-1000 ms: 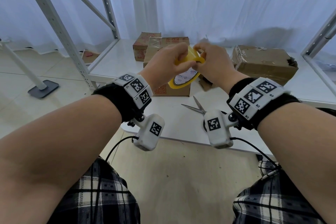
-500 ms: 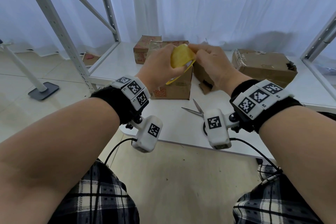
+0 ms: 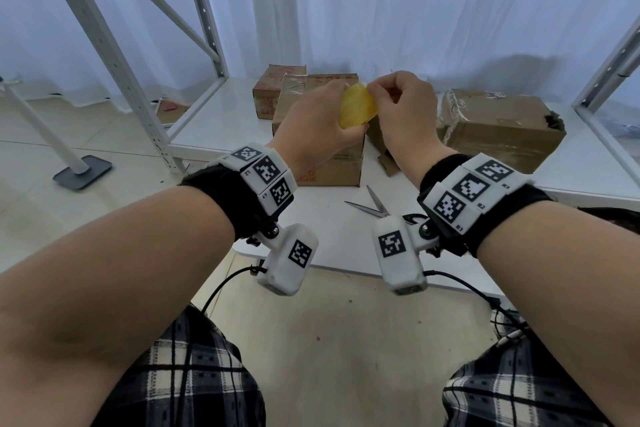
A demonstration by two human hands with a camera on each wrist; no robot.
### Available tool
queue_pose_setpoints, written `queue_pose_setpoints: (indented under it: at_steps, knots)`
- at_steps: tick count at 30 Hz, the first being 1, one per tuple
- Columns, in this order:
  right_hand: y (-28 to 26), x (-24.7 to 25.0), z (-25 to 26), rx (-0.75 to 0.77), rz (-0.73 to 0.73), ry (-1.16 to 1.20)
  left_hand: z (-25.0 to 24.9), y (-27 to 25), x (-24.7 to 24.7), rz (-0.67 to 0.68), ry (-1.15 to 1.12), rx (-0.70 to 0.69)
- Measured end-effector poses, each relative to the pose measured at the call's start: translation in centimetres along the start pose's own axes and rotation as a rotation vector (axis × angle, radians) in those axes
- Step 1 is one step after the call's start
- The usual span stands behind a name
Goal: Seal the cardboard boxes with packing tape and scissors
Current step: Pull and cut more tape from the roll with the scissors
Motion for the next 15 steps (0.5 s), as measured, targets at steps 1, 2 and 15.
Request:
queue_pose_setpoints:
  at_steps: [1, 2, 15]
  knots:
    - [0.01, 0.0, 0.02, 0.004, -0.001, -0.02, -0.06, -0.01, -0.03, 0.003, 0.002, -0.001]
    - [0.06, -0.03, 0.01, 0.008, 0.001, -0.037, -0.1, -0.01, -0.04, 0.005, 0.003, -0.001]
    - [0.65, -0.23, -0.08, 0.052, 0.127, 0.037, -0.17, 0.24, 0.11, 0.028, -0.05, 0.046]
Point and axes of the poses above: each hand's wrist, its own y-axis towards the middle knuckle, its own x-axis out of the back of the hand, z = x × y, the point moved 5 cm from there along y, towards the middle knuckle, and after that the axes turned 14 degrees about -y, right-handed, at the moved point
